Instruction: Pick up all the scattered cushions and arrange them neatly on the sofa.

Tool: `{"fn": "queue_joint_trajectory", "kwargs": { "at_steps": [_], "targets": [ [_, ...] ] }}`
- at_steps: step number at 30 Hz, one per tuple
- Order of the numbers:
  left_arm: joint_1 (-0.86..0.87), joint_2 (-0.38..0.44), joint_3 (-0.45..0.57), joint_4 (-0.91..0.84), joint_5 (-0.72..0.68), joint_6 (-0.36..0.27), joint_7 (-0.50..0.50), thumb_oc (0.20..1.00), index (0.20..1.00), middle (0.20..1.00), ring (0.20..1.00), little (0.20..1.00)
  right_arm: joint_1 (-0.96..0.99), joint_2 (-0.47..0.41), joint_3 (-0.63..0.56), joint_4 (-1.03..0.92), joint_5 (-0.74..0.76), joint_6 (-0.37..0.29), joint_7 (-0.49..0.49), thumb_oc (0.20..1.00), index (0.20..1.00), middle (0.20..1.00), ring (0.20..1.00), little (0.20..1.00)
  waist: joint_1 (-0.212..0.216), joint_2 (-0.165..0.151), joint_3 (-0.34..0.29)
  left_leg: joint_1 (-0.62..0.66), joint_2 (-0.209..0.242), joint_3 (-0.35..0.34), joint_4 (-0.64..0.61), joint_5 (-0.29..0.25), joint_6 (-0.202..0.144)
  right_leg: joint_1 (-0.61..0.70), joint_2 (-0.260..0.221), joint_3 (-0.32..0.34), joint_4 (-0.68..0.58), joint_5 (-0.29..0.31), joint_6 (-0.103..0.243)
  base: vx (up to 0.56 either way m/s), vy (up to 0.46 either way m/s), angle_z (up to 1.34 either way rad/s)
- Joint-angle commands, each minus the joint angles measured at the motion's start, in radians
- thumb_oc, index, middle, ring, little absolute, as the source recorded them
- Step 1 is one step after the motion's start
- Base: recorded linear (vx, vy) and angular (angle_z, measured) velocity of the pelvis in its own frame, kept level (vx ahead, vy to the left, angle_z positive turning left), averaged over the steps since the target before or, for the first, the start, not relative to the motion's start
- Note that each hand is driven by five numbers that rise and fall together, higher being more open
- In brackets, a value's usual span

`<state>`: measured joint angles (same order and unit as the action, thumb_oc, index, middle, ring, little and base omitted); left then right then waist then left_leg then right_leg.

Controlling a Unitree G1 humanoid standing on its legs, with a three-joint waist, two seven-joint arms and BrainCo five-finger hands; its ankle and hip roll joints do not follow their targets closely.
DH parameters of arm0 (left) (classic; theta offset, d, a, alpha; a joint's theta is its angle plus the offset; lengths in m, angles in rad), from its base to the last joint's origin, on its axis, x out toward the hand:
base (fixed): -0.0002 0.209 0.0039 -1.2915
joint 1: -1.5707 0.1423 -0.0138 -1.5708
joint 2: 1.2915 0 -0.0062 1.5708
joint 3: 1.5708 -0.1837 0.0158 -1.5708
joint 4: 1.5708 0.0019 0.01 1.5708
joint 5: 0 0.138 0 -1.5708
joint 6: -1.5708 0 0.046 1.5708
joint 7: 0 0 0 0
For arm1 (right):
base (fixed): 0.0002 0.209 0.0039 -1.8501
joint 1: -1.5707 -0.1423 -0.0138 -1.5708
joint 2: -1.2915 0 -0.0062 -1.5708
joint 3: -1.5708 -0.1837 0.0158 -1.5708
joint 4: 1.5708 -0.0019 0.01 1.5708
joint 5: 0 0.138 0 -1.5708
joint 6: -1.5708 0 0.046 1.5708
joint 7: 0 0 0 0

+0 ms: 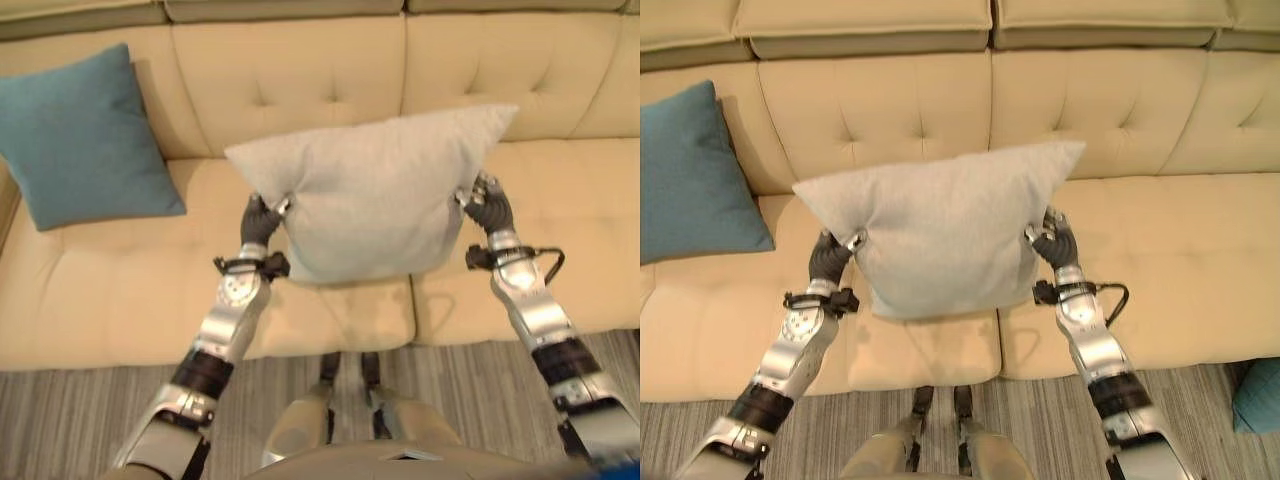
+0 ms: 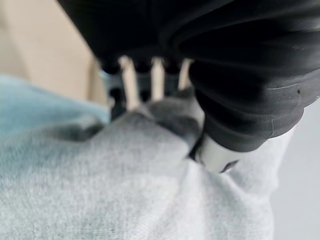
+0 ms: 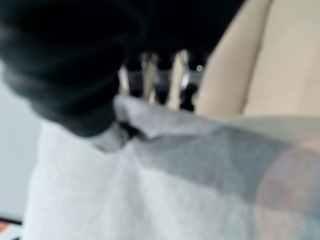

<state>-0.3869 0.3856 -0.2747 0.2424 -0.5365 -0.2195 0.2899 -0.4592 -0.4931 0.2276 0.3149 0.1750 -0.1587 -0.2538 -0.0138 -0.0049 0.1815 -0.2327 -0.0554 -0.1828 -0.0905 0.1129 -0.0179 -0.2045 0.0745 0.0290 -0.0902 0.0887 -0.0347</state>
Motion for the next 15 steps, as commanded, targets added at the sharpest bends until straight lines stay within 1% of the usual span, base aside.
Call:
{"fn": "queue_joint_trajectory", "kwargs": {
  "at_steps": [1,2,3,5,8,9,15],
  "targets": [
    [-0.203,-0.020,-0.082,0.002,-0.014,-0.151,0.023,0.200,0.200,0.200,0.200,0.200,-0.135,-0.018,0.037,-0.044,0.013,-0.081,-0.050,0.200,0.200,0.200,0.200,0.200,0.000,-0.022,-0.083,0.032,0.070,0.035,0.003,-0.044,-0.088,-0.036,-0.119,0.036,0.003,-0.013,0.194,-0.03,0.015,0.06],
    [-0.322,0.011,-0.109,0.082,-0.019,-0.164,0.057,0.200,0.200,0.200,0.200,0.200,-0.262,-0.035,0.076,0.036,0.027,-0.076,-0.085,0.200,0.200,0.200,0.200,0.200,-0.001,-0.019,-0.089,-0.014,0.069,0.032,0.003,-0.033,-0.096,-0.081,-0.122,0.039,0.003,0.000,0.203,-0.02,0.014,0.05],
    [-0.368,0.025,-0.121,0.112,-0.021,-0.167,0.066,0.200,0.200,0.200,0.200,0.200,-0.314,-0.043,0.094,0.062,0.031,-0.075,-0.094,0.200,0.200,0.200,0.200,0.200,0.000,-0.018,-0.091,-0.030,0.068,0.034,0.003,-0.029,-0.099,-0.096,-0.122,0.041,0.003,0.002,0.207,0.00,0.000,0.00],
    [-0.406,0.033,-0.130,0.134,-0.027,-0.172,0.070,0.200,0.200,0.200,0.200,0.200,-0.356,-0.046,0.106,0.091,0.036,-0.078,-0.104,0.200,0.200,0.200,0.200,0.200,0.000,-0.016,-0.091,-0.046,0.067,0.034,0.003,-0.025,-0.102,-0.111,-0.123,0.042,0.003,0.005,0.210,-0.01,0.013,-0.04],
    [-0.510,0.062,-0.163,0.217,-0.037,-0.181,0.083,0.200,0.200,0.200,0.200,0.200,-0.474,-0.052,0.154,0.173,0.052,-0.080,-0.119,0.200,0.200,0.200,0.200,0.200,0.001,-0.012,-0.089,-0.091,0.066,0.036,0.003,-0.012,-0.110,-0.155,-0.125,0.047,0.003,0.016,0.220,-0.01,0.023,0.02],
    [-0.563,0.073,-0.179,0.269,-0.045,-0.186,0.092,0.200,0.200,0.200,0.200,0.200,-0.535,-0.050,0.175,0.213,0.063,-0.083,-0.127,0.200,0.200,0.200,0.200,0.200,0.003,-0.008,-0.085,-0.118,0.061,0.039,0.003,-0.005,-0.115,-0.180,-0.125,0.050,0.003,0.023,0.223,0.00,0.000,0.00],
    [-0.668,0.085,-0.223,0.388,-0.071,-0.179,0.092,0.200,0.200,0.200,0.200,0.200,-0.641,-0.055,0.243,0.318,0.070,-0.073,-0.135,0.200,0.200,0.200,0.200,0.200,0.000,-0.003,-0.071,-0.191,0.054,0.041,0.003,0.013,-0.122,-0.252,-0.125,0.055,0.003,0.043,0.229,0.00,0.008,0.02]
  ]
}}
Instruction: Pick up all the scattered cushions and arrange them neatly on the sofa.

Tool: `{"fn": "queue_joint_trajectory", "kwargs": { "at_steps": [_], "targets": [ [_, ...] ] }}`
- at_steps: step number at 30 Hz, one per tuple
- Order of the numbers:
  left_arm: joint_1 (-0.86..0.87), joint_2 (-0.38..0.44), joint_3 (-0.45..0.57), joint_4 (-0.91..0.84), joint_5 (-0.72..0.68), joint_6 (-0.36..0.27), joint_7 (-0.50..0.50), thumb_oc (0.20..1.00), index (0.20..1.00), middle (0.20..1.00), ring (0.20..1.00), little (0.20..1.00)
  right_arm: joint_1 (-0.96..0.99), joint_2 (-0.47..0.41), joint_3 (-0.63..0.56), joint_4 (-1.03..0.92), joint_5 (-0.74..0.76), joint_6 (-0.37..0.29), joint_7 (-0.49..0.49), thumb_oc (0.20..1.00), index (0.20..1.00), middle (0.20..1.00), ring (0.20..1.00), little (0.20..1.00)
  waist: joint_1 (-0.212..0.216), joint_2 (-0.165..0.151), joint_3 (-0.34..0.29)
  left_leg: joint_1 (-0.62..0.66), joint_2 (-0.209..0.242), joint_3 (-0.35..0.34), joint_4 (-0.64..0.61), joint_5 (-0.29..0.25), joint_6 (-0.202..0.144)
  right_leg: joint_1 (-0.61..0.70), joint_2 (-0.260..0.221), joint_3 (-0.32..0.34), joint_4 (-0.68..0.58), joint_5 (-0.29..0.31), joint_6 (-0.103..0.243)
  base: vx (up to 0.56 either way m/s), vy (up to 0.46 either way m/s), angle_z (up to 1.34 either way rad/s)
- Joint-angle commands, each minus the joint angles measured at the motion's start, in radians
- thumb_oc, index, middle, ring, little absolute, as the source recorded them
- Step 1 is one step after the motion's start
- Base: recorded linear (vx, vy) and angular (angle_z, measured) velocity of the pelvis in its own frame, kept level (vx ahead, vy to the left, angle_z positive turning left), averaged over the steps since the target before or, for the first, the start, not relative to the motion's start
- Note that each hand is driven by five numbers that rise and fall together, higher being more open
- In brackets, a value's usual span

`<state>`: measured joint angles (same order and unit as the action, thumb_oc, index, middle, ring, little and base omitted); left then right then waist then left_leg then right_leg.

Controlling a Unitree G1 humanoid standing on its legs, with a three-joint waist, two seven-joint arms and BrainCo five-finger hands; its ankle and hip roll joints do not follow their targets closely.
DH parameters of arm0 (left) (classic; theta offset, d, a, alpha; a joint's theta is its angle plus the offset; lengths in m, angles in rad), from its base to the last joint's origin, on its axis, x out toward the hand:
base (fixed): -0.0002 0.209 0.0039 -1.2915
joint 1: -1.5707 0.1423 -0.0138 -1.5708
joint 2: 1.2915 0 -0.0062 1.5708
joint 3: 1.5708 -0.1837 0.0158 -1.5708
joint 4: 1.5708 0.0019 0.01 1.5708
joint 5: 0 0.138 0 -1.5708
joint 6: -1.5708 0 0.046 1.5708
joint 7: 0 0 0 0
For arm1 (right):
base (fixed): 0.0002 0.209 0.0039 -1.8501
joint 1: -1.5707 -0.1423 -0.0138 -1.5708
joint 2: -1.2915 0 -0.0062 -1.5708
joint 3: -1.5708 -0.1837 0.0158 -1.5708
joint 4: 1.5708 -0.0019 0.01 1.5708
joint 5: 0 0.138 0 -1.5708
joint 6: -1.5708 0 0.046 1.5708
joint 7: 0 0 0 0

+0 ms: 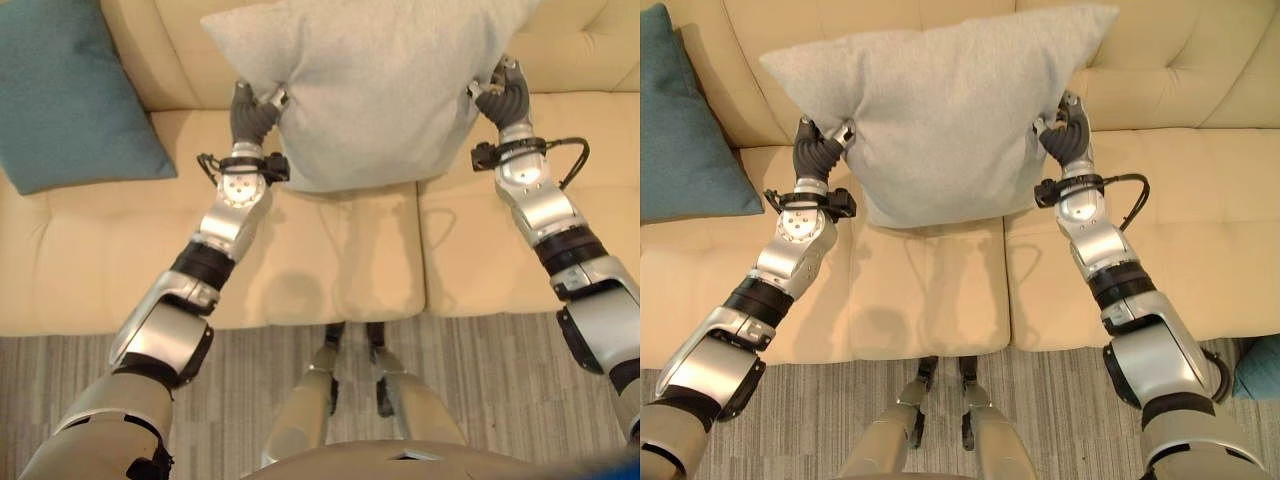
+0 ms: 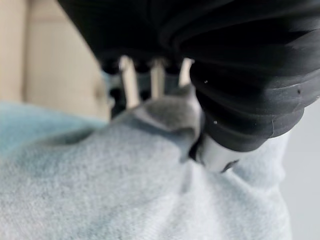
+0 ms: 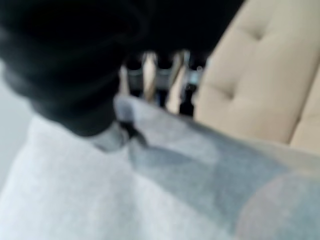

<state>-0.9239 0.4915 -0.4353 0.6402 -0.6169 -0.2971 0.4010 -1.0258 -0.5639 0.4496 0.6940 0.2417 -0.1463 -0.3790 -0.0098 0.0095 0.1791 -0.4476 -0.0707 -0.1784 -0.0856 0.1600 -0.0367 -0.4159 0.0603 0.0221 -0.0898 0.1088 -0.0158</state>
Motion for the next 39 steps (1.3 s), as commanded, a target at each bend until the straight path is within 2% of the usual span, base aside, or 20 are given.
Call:
{"fn": "queue_joint_trajectory", "kwargs": {
  "at_steps": [1,9,10,11,12,15,16,18,19,27,30,31,33,35,37,39],
  "targets": [
    [-0.148,-0.018,-0.064,0.009,0.011,-0.100,-0.015,0.200,0.200,0.200,0.200,0.200,-0.087,0.013,0.025,-0.032,0.006,-0.084,-0.014,0.200,0.200,0.200,0.200,0.200,-0.003,-0.016,-0.067,0.012,0.069,0.037,-0.002,-0.031,-0.105,-0.051,-0.112,0.063,0.003,0.026,0.212,-0.01,0.014,0.06],
    [-0.194,-0.042,-0.071,0.135,0.011,-0.083,-0.006,0.200,0.200,0.200,0.200,0.200,-0.153,0.042,0.069,0.119,0.006,-0.078,-0.018,0.200,0.200,0.200,0.200,0.200,0.005,-0.017,-0.042,-0.046,0.069,0.034,-0.002,-0.017,-0.110,-0.111,-0.102,0.075,0.003,0.045,0.219,0.00,-0.004,0.03],
    [-0.207,-0.045,-0.076,0.160,0.012,-0.081,-0.003,1.000,1.000,1.000,1.000,1.000,-0.168,0.044,0.084,0.140,0.007,-0.077,-0.013,0.545,0.545,0.545,0.545,0.545,0.005,-0.018,-0.041,-0.048,0.069,0.033,-0.002,-0.017,-0.111,-0.116,-0.100,0.075,0.003,0.046,0.220,0.01,-0.019,0.11],
    [-0.224,-0.047,-0.081,0.182,0.009,-0.079,0.001,1.000,1.000,1.000,1.000,1.000,-0.180,0.043,0.099,0.164,0.007,-0.073,-0.008,0.862,0.862,0.862,0.862,0.862,0.005,-0.018,-0.041,-0.051,0.069,0.032,-0.002,-0.016,-0.111,-0.120,-0.100,0.074,0.003,0.046,0.219,0.01,-0.015,-0.25],
    [-0.245,-0.041,-0.088,0.209,0.004,-0.076,-0.005,1.000,1.000,1.000,1.000,1.000,-0.197,0.041,0.110,0.191,0.017,-0.073,-0.004,1.000,1.000,1.000,1.000,1.000,0.004,-0.017,-0.040,-0.056,0.068,0.030,-0.002,-0.014,-0.113,-0.125,-0.099,0.074,0.003,0.047,0.219,0.01,-0.013,-0.44],
    [-0.276,-0.011,-0.100,0.249,0.005,-0.065,-0.013,1.000,1.000,1.000,1.000,1.000,-0.223,0.037,0.122,0.233,0.048,-0.062,0.003,1.000,1.000,1.000,1.000,1.000,0.003,-0.015,-0.041,-0.058,0.067,0.027,-0.002,-0.017,-0.114,-0.129,-0.098,0.072,0.003,0.046,0.219,0.02,-0.015,-0.22],
    [-0.306,0.037,-0.114,0.284,0.045,-0.050,-0.010,1.000,1.000,1.000,1.000,1.000,-0.251,0.014,0.139,0.250,0.034,-0.058,0.000,1.000,1.000,1.000,1.000,1.000,0.001,-0.014,-0.047,-0.055,0.067,0.029,-0.002,-0.017,-0.116,-0.125,-0.099,0.068,0.003,0.044,0.219,0.03,-0.017,-0.11],
    [-0.308,0.052,-0.114,0.278,0.052,-0.053,-0.008,1.000,1.000,1.000,1.000,1.000,-0.259,0.005,0.142,0.246,0.030,-0.057,-0.003,1.000,1.000,1.000,1.000,1.000,0.000,-0.014,-0.049,-0.057,0.066,0.028,-0.002,-0.013,-0.116,-0.127,-0.100,0.067,0.003,0.046,0.220,0.02,-0.005,0.31],
    [-0.302,0.098,-0.092,0.291,0.048,-0.055,-0.006,1.000,1.000,1.000,1.000,1.000,-0.270,-0.027,0.145,0.243,0.003,-0.050,-0.016,1.000,1.000,1.000,1.000,1.000,0.000,-0.011,-0.052,-0.037,0.067,0.028,-0.002,-0.021,-0.116,-0.111,-0.097,0.065,0.003,0.037,0.218,0.02,-0.003,0.37],
    [-0.222,0.205,-0.012,0.268,0.008,-0.071,-0.019,1.000,1.000,1.000,1.000,1.000,-0.223,-0.137,0.094,0.237,0.016,-0.037,-0.026,1.000,1.000,1.000,1.000,1.000,-0.002,-0.004,-0.076,0.032,0.071,0.024,-0.002,-0.034,-0.119,-0.045,-0.105,0.047,0.003,0.016,0.214,0.04,-0.008,0.04],
    [-0.079,0.227,0.077,0.132,-0.005,-0.089,-0.027,1.000,1.000,1.000,1.000,1.000,-0.100,-0.191,0.003,0.153,0.023,-0.041,-0.020,1.000,1.000,1.000,1.000,1.000,0.000,-0.002,-0.087,0.074,0.076,0.025,-0.002,-0.046,-0.118,-0.005,-0.110,0.038,0.003,0.003,0.210,0.05,-0.014,-0.04],
    [-0.071,0.227,0.079,0.126,-0.003,-0.087,-0.026,1.000,1.000,1.000,1.000,1.000,-0.093,-0.191,0.001,0.147,0.021,-0.039,-0.021,1.000,1.000,1.000,1.000,1.000,0.000,-0.002,-0.087,0.077,0.076,0.025,-0.002,-0.047,-0.118,-0.002,-0.110,0.038,0.003,0.002,0.210,0.05,-0.021,0.01],
    [0.114,0.199,0.176,-0.029,-0.010,-0.103,-0.052,1.000,1.000,1.000,1.000,1.000,0.069,-0.214,-0.092,0.040,0.001,-0.042,0.004,1.000,1.000,1.000,1.000,1.000,-0.001,-0.003,-0.093,0.114,0.078,0.027,-0.002,-0.058,-0.115,0.036,-0.113,0.035,0.003,-0.011,0.207,0.06,-0.020,0.03],
    [0.249,0.176,0.218,-0.128,0.014,-0.093,-0.072,1.000,1.000,1.000,1.000,1.000,0.217,-0.236,-0.161,-0.051,-0.019,-0.038,0.043,1.000,1.000,1.000,1.000,1.000,-0.006,-0.003,-0.097,0.143,0.079,0.029,-0.002,-0.065,-0.113,0.066,-0.117,0.028,0.003,-0.023,0.204,0.06,-0.011,-0.04],
    [0.317,0.169,0.234,-0.167,0.033,-0.083,-0.082,1.000,1.000,1.000,1.000,1.000,0.296,-0.236,-0.200,-0.087,-0.031,-0.034,0.054,1.000,1.000,1.000,1.000,1.000,-0.006,-0.005,-0.101,0.160,0.080,0.030,-0.002,-0.070,-0.112,0.082,-0.116,0.027,0.003,-0.028,0.203,0.02,-0.002,0.01],
    [0.479,0.122,0.282,-0.220,0.065,-0.061,-0.123,1.000,1.000,1.000,1.000,1.000,0.497,-0.207,-0.286,-0.137,-0.058,-0.041,0.091,1.000,1.000,1.000,1.000,1.000,-0.011,-0.005,-0.107,0.195,0.080,0.035,-0.002,-0.080,-0.108,0.118,-0.119,0.023,0.003,-0.038,0.200,0.05,-0.010,-0.02]
  ]
}}
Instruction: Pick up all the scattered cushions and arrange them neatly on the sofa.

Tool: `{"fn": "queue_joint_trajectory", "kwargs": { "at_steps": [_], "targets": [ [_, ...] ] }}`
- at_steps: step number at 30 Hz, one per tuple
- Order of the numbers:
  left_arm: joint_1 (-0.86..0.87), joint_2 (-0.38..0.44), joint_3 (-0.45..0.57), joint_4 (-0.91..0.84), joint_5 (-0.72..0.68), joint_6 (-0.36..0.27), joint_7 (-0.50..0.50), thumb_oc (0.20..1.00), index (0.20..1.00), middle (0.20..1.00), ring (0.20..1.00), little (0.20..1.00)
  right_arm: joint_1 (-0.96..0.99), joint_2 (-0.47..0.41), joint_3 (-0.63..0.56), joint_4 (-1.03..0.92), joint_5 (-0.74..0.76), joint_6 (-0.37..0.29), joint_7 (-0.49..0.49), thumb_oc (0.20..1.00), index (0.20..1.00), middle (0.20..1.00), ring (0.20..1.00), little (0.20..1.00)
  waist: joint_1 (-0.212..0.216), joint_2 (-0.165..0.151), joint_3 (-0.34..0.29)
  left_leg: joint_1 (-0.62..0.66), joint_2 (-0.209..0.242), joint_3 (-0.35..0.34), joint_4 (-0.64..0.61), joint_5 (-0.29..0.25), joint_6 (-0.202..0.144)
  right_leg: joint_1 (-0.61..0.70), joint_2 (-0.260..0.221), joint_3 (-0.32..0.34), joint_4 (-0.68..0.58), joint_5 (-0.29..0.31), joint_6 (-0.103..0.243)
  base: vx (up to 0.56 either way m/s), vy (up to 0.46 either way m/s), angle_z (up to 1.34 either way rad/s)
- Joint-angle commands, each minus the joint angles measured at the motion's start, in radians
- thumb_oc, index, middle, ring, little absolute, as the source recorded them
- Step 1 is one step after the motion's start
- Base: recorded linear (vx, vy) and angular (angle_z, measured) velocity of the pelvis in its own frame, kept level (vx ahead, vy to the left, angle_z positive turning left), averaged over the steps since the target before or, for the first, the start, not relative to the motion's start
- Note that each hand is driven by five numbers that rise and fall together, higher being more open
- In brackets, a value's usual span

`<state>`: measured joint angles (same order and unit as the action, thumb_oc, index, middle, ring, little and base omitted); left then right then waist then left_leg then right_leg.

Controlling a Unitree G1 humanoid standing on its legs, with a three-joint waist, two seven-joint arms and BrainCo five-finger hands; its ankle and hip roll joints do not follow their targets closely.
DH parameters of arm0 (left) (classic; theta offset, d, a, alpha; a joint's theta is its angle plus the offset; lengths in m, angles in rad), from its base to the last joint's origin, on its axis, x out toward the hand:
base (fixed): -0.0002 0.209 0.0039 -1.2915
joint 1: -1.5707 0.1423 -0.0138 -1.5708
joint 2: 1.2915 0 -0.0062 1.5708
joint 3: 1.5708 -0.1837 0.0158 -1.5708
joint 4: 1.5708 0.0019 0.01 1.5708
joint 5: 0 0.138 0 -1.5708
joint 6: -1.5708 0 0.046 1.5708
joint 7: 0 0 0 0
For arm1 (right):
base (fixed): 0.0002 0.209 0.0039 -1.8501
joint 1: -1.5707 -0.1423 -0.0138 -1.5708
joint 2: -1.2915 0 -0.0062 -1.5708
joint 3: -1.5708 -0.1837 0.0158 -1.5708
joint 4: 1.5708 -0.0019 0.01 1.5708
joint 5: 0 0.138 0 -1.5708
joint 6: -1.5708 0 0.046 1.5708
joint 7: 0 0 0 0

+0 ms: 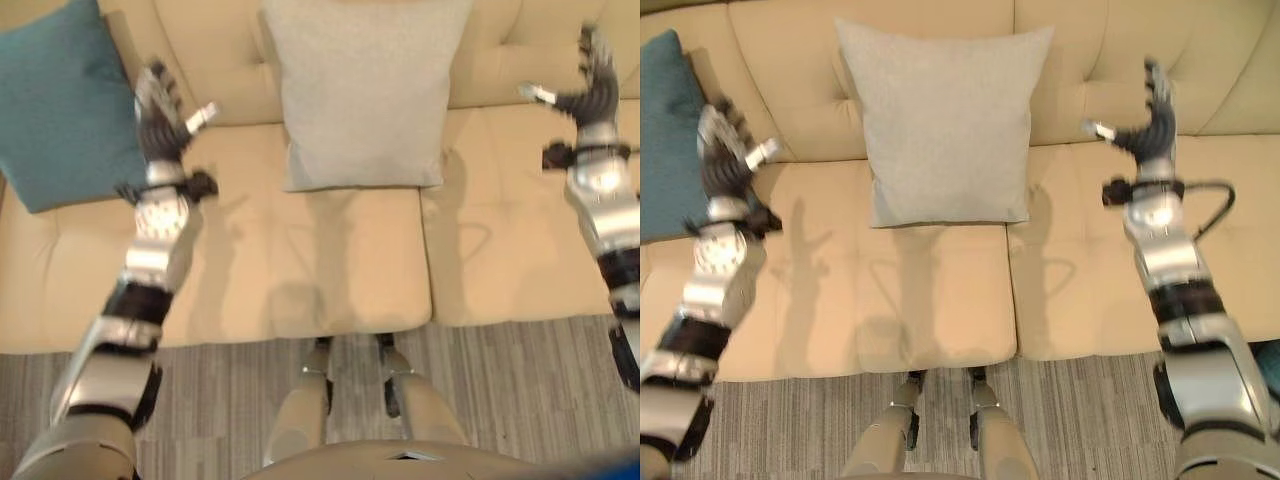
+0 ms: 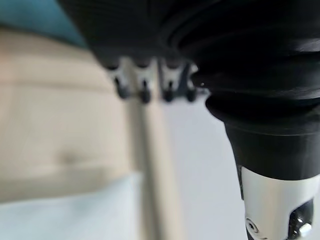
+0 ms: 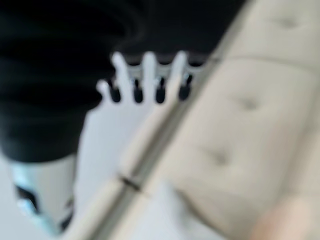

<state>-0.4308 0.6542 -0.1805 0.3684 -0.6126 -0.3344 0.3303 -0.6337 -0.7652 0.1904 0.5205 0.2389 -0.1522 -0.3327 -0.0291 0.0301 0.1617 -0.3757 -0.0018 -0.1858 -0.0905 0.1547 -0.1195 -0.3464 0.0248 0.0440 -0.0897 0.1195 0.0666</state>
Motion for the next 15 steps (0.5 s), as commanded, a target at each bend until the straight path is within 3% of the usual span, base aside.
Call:
{"fn": "queue_joint_trajectory", "kwargs": {
  "at_steps": [1,6,10,13,15],
  "targets": [
    [0.033,-0.053,0.038,0.042,0.067,-0.015,-0.072,1.000,1.000,1.000,1.000,1.000,0.160,0.001,-0.054,0.031,-0.067,-0.033,0.056,1.000,1.000,1.000,1.000,1.000,0.006,-0.025,-0.091,0.133,0.011,0.043,0.003,-0.077,-0.024,0.058,-0.083,0.000,0.002,-0.051,0.116,0.04,-0.010,-0.06],
    [0.268,-0.140,0.076,0.052,0.098,0.046,-0.179,1.000,1.000,1.000,1.000,1.000,0.436,0.091,-0.177,-0.012,-0.092,-0.019,0.121,1.000,1.000,1.000,1.000,1.000,-0.005,-0.026,-0.106,0.195,0.022,0.051,0.003,-0.090,-0.020,0.117,-0.080,-0.001,0.002,-0.070,0.107,0.03,-0.026,-0.01],
    [0.426,-0.223,0.084,0.220,0.183,0.103,-0.242,1.000,1.000,1.000,1.000,1.000,0.596,0.220,-0.227,0.051,-0.075,-0.031,0.159,1.000,1.000,1.000,1.000,1.000,-0.015,-0.043,-0.110,0.282,0.056,0.053,0.013,-0.099,-0.008,0.181,-0.059,0.033,0.002,-0.083,0.092,-0.01,-0.027,-0.08],
    [0.476,-0.282,0.093,0.303,0.208,0.123,-0.253,1.000,1.000,1.000,1.000,1.000,0.631,0.269,-0.208,0.113,-0.064,-0.031,0.181,1.000,1.000,1.000,1.000,1.000,0.003,-0.066,-0.091,0.282,0.028,-0.074,0.113,-0.119,-0.001,0.193,-0.057,0.109,0.002,-0.048,0.106,-0.17,0.075,-0.27],
    [0.482,-0.306,0.081,0.349,0.221,0.132,-0.265,1.000,1.000,1.000,1.000,1.000,0.641,0.291,-0.202,0.154,-0.044,-0.029,0.197,1.000,1.000,1.000,1.000,1.000,0.001,-0.070,-0.088,0.292,0.016,-0.085,0.124,-0.134,0.005,0.188,-0.063,0.145,0.002,-0.022,0.121,-0.18,0.135,-0.93]
  ]
}}
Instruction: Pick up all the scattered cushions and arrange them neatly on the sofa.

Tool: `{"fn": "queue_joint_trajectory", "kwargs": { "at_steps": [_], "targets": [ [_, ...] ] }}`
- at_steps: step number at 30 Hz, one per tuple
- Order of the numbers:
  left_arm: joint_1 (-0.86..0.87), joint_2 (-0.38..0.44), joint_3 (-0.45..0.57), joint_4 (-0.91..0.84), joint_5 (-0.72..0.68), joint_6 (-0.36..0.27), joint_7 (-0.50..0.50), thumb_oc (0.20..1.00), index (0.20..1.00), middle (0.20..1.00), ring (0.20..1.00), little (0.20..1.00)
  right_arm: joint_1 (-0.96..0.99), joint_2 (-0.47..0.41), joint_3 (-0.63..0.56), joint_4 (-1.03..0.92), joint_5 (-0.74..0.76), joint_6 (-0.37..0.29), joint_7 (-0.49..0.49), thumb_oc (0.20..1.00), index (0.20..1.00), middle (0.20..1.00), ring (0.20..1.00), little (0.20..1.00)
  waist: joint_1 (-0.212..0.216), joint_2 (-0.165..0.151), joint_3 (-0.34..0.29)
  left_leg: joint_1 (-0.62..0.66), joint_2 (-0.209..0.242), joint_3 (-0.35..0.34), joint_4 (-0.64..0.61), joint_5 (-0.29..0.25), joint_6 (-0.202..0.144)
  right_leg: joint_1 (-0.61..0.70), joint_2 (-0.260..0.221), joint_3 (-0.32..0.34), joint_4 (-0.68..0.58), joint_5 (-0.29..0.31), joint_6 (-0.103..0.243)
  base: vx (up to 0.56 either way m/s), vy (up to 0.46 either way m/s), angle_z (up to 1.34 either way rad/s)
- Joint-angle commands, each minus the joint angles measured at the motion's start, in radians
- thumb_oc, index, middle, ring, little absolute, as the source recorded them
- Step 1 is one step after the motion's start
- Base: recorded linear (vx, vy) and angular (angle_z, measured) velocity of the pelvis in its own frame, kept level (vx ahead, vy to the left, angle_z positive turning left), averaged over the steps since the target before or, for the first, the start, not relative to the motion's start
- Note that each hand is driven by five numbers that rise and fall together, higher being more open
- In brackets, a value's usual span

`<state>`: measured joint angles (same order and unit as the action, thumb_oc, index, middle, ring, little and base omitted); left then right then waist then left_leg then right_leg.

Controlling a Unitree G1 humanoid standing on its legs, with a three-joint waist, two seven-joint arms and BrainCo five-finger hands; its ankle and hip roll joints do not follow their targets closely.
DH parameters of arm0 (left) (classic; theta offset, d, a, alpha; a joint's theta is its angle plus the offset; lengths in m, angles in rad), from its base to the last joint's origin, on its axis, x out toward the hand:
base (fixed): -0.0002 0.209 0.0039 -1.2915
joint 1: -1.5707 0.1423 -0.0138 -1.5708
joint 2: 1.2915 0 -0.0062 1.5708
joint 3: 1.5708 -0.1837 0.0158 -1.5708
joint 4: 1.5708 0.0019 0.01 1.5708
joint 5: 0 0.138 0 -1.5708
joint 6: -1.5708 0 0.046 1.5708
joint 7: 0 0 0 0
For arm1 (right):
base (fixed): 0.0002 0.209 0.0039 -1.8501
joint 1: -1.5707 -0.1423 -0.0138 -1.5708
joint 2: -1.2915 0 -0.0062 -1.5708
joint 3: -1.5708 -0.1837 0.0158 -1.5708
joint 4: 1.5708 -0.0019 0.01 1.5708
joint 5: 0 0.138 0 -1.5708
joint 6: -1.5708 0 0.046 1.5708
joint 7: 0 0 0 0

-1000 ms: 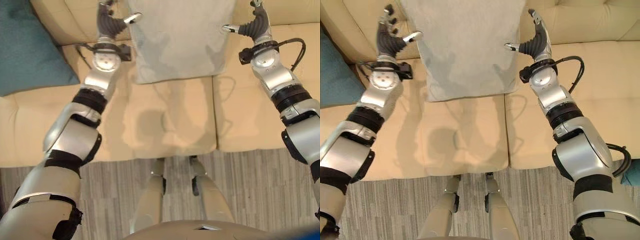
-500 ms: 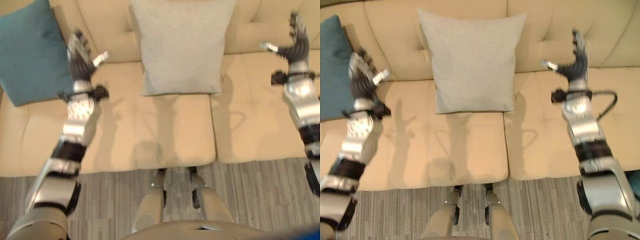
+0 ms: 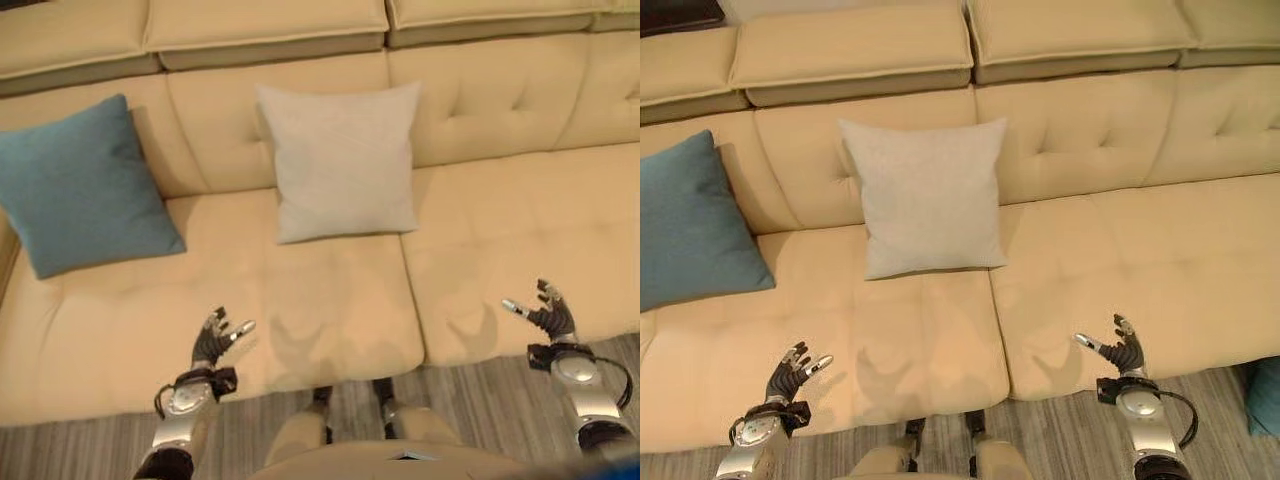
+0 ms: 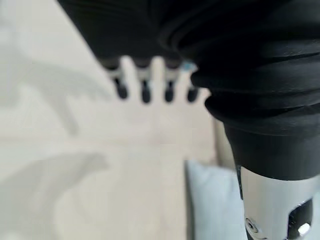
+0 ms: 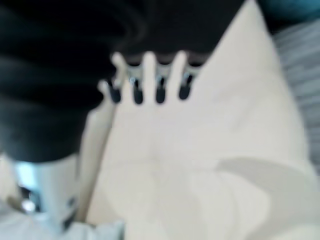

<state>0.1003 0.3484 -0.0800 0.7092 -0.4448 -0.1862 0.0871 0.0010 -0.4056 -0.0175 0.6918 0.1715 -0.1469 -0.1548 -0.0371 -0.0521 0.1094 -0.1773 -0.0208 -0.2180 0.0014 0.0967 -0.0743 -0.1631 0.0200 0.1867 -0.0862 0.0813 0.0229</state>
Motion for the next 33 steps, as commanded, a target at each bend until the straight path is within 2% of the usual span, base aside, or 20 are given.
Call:
{"fn": "queue_joint_trajectory", "kwargs": {
  "at_steps": [1,2,3,5,8,10,11,12,13,15,16,17,18,19,25,26,28,29,33],
  "targets": [
    [-0.052,-0.005,-0.036,0.042,0.077,-0.009,-0.027,1.000,1.000,1.000,1.000,1.000,0.008,-0.062,0.014,0.015,0.021,-0.029,0.022,1.000,1.000,1.000,1.000,1.000,-0.002,0.013,-0.038,0.111,0.039,-0.023,0.011,-0.101,-0.028,-0.002,-0.062,0.016,-0.001,0.026,0.174,-0.16,0.179,-1.30],
    [-0.060,-0.015,-0.054,0.074,0.100,-0.011,-0.034,1.000,1.000,1.000,1.000,1.000,0.006,-0.049,0.016,0.047,0.035,-0.025,0.030,1.000,1.000,1.000,1.000,1.000,-0.005,0.019,-0.036,0.139,0.042,0.014,-0.007,-0.118,-0.018,-0.005,-0.065,0.033,-0.001,0.039,0.183,-0.11,0.142,-0.89],
    [-0.061,-0.014,-0.054,0.074,0.100,-0.011,-0.034,1.000,1.000,1.000,1.000,1.000,0.006,-0.049,0.016,0.048,0.035,-0.026,0.030,1.000,1.000,1.000,1.000,1.000,-0.004,0.017,-0.037,0.136,0.040,0.015,-0.009,-0.114,-0.018,-0.008,-0.067,0.035,-0.001,0.041,0.183,-0.18,0.236,-0.55],
    [-0.110,-0.035,-0.078,0.195,0.125,-0.001,-0.035,1.000,1.000,1.000,1.000,1.000,-0.029,0.001,0.053,0.183,0.061,-0.017,0.037,1.000,1.000,1.000,1.000,1.000,-0.014,0.002,-0.035,0.141,-0.012,0.094,-0.008,-0.152,0.023,-0.083,-0.081,0.084,-0.001,0.107,0.227,-0.30,0.312,-0.65],
    [-0.133,-0.056,-0.063,0.249,0.084,0.004,-0.036,1.000,1.000,1.000,1.000,1.000,-0.061,0.030,0.085,0.262,0.059,-0.013,0.037,1.000,1.000,1.000,1.000,1.000,0.003,-0.010,-0.029,0.120,-0.034,0.120,0.011,-0.166,0.039,-0.137,-0.076,0.075,-0.001,0.120,0.239,-0.20,0.112,-1.04],
    [-0.173,-0.046,-0.086,0.318,0.136,0.006,-0.024,1.000,1.000,1.000,1.000,1.000,-0.091,0.052,0.116,0.352,0.058,0.004,0.041,1.000,1.000,1.000,1.000,1.000,0.008,-0.021,-0.016,0.098,-0.045,0.133,0.046,-0.169,0.048,-0.139,-0.083,0.004,-0.001,0.116,0.238,-0.19,0.014,-0.95],
    [-0.181,-0.048,-0.089,0.339,0.139,0.015,-0.027,1.000,1.000,1.000,1.000,1.000,-0.097,0.060,0.131,0.381,0.055,0.008,0.044,1.000,1.000,1.000,1.000,1.000,0.021,-0.019,-0.011,0.092,-0.048,0.135,0.052,-0.165,0.055,-0.120,-0.095,-0.059,0.042,0.086,0.214,-0.28,0.039,-0.46],
    [-0.190,-0.049,-0.098,0.373,0.160,0.031,-0.033,1.000,1.000,1.000,1.000,1.000,-0.099,0.071,0.141,0.443,0.052,0.020,0.047,1.000,1.000,1.000,1.000,1.000,0.037,-0.004,-0.012,0.089,-0.036,0.144,0.038,-0.143,0.067,-0.083,-0.096,-0.115,0.140,0.019,0.172,-0.32,0.011,-0.65],
    [-0.183,-0.052,-0.106,0.391,0.185,0.038,-0.039,1.000,1.000,1.000,1.000,1.000,-0.089,0.075,0.133,0.477,0.043,0.030,0.049,1.000,1.000,1.000,1.000,1.000,0.054,0.011,-0.023,0.096,-0.016,0.154,0.017,-0.127,0.072,-0.034,-0.112,-0.173,0.196,-0.031,0.150,-0.31,-0.019,-0.69],
    [-0.163,-0.064,-0.085,0.404,0.171,0.043,-0.037,1.000,1.000,1.000,1.000,1.000,-0.075,0.080,0.116,0.496,0.040,0.029,0.044,1.000,1.000,1.000,1.000,1.000,0.091,0.029,-0.038,0.092,0.009,0.188,0.003,-0.119,0.069,0.023,-0.158,-0.303,0.226,-0.082,0.135,-0.20,-0.054,-0.78],
    [-0.156,-0.070,-0.080,0.413,0.172,0.048,-0.036,1.000,1.000,1.000,1.000,1.000,-0.067,0.081,0.112,0.500,0.040,0.032,0.044,1.000,1.000,1.000,1.000,1.000,0.103,0.028,-0.047,0.081,0.009,0.197,0.005,-0.114,0.066,0.053,-0.165,-0.329,0.208,-0.091,0.135,-0.16,-0.134,-1.21],
    [-0.148,-0.078,-0.070,0.439,0.164,0.044,-0.029,1.000,1.000,1.000,1.000,1.000,-0.058,0.091,0.111,0.501,0.054,0.032,0.046,1.000,1.000,1.000,1.000,1.000,0.095,0.013,-0.056,0.097,0.008,0.216,-0.020,-0.096,0.051,0.072,-0.129,-0.299,0.131,-0.084,0.134,-0.10,-0.113,-1.19],
    [-0.148,-0.078,-0.070,0.439,0.164,0.044,-0.029,1.000,1.000,1.000,1.000,1.000,-0.058,0.091,0.111,0.501,0.054,0.032,0.046,1.000,1.000,1.000,1.000,1.000,0.095,0.013,-0.056,0.098,0.008,0.217,-0.021,-0.096,0.051,0.073,-0.129,-0.299,0.130,-0.084,0.134,-0.09,-0.215,-0.95],
    [-0.149,-0.087,-0.066,0.462,0.155,0.044,-0.034,1.000,1.000,1.000,1.000,1.000,-0.054,0.098,0.110,0.510,0.071,0.031,0.051,1.000,1.000,1.000,1.000,1.000,0.080,0.010,-0.062,0.103,0.016,0.222,-0.026,-0.094,0.043,0.079,-0.103,-0.264,0.099,-0.083,0.127,-0.04,-0.111,-0.31],
    [-0.173,-0.102,-0.098,0.473,0.204,0.060,-0.049,1.000,1.000,1.000,1.000,1.000,-0.026,0.103,0.097,0.514,0.114,0.021,0.055,1.000,1.000,1.000,1.000,1.000,0.045,0.003,-0.055,0.124,0.051,0.216,0.027,-0.115,0.017,0.127,-0.047,-0.229,0.042,-0.082,0.105,-0.02,-0.150,-0.08],
    [-0.178,-0.104,-0.109,0.470,0.209,0.059,-0.051,1.000,1.000,1.000,1.000,1.000,-0.023,0.105,0.100,0.513,0.117,0.023,0.053,1.000,1.000,1.000,1.000,1.000,0.049,0.000,-0.049,0.121,0.040,0.175,0.048,-0.120,0.016,0.129,-0.042,-0.215,0.036,-0.075,0.103,-0.10,-0.101,-0.15],
    [-0.185,-0.115,-0.140,0.454,0.222,0.055,-0.048,1.000,1.000,1.000,1.000,1.000,-0.021,0.104,0.102,0.519,0.120,0.027,0.058,1.000,1.000,1.000,1.000,1.000,0.061,-0.003,-0.040,0.104,-0.029,0.022,0.065,-0.135,0.028,0.117,-0.028,-0.162,0.038,-0.064,0.101,-0.12,-0.081,-0.65],
    [-0.184,-0.116,-0.151,0.441,0.228,0.054,-0.048,1.000,1.000,1.000,1.000,1.000,-0.019,0.100,0.100,0.521,0.117,0.026,0.056,1.000,1.000,1.000,1.000,1.000,0.062,-0.003,-0.041,0.093,-0.050,-0.014,0.058,-0.133,0.034,0.112,-0.020,-0.137,0.037,-0.057,0.103,-0.06,-0.044,-1.18],
    [-0.195,-0.117,-0.162,0.436,0.236,0.050,-0.049,1.000,1.000,1.000,1.000,1.000,-0.031,0.101,0.114,0.528,0.103,0.026,0.056,1.000,1.000,1.000,1.000,1.000,0.067,-0.004,-0.044,0.085,-0.078,-0.013,0.053,-0.134,0.050,0.094,-0.002,-0.061,0.033,-0.026,0.120,-0.03,0.009,-0.77]
  ]
}}
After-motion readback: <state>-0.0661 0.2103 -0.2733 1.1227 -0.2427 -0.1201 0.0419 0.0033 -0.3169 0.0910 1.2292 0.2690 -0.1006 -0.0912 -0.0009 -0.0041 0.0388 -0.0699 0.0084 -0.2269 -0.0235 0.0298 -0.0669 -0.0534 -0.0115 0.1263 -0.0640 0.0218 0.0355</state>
